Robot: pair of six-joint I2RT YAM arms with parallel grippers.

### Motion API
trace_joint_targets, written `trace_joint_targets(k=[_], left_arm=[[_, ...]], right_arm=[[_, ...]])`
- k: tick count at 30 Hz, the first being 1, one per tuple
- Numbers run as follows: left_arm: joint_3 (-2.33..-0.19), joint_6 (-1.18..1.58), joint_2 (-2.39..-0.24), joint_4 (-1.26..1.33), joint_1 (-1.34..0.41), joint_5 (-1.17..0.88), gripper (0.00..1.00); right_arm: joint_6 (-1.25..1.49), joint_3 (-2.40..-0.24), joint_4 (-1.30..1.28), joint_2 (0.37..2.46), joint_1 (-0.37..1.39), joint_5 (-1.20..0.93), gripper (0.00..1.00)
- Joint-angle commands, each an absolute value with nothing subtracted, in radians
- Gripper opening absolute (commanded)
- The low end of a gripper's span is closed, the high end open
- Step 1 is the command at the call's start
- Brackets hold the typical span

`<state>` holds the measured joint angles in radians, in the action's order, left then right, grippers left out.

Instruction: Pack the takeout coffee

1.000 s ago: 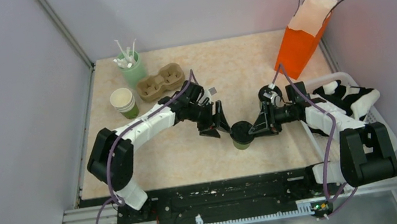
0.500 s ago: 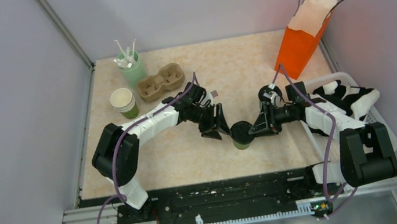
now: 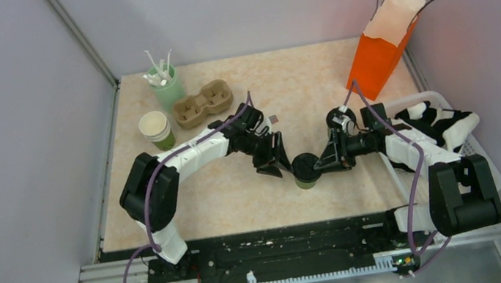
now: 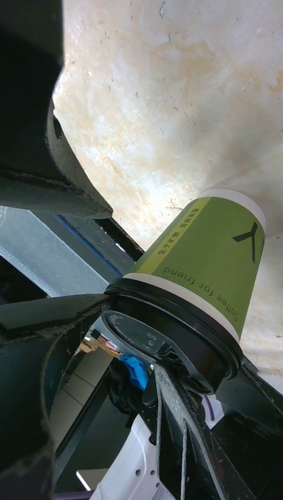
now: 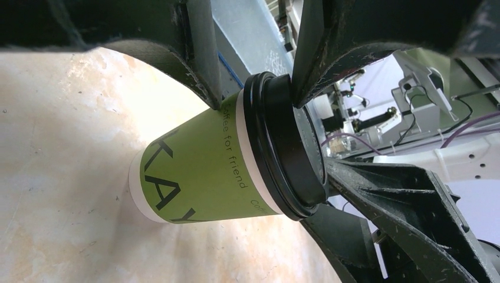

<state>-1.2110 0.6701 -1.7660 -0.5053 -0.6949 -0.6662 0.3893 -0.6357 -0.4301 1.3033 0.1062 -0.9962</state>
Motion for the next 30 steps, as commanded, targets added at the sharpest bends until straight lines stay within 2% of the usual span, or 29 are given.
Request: trace_joint_targets(k=[1, 8, 12, 16, 23, 27, 30], left_arm=[[-1.16, 0.596, -1.862, -0.62, -0.731, -0.446, 0.55], [-1.158, 0.584, -1.914, -0.595, -0.735, -0.43, 0.54], [-1.221, 0.569, -1.854, -0.632, -0.736, -0.443, 0.56], [-1.305, 0.571, -1.781, -0.659, -0.736, -0.475, 0.65], [-1.374, 0.593, -1.723, -0.671, -0.735, -0.505, 0.72], [-1.398, 0.58, -1.688, -0.725, -0.735, -0.473, 0.75], [-1.412, 0.564, -1.634, -0.774, -0.735, -0.424, 0.77]], right_arm=[[0.395, -0.624, -0.422, 1.324, 0.099, -0.924, 0.46], [0.383, -0.626, -0.43, 1.341, 0.097, -0.91, 0.46], [0.36, -0.676, -0.496, 1.321, 0.097, -0.916, 0.47], [0.351, -0.742, -0.566, 1.275, 0.097, -0.897, 0.59], [0.327, -0.823, -0.694, 1.21, 0.099, -0.86, 0.75], [0.317, -0.875, -0.758, 1.185, 0.127, -0.822, 0.8], [0.309, -0.946, -0.825, 1.156, 0.187, -0.686, 0.84]])
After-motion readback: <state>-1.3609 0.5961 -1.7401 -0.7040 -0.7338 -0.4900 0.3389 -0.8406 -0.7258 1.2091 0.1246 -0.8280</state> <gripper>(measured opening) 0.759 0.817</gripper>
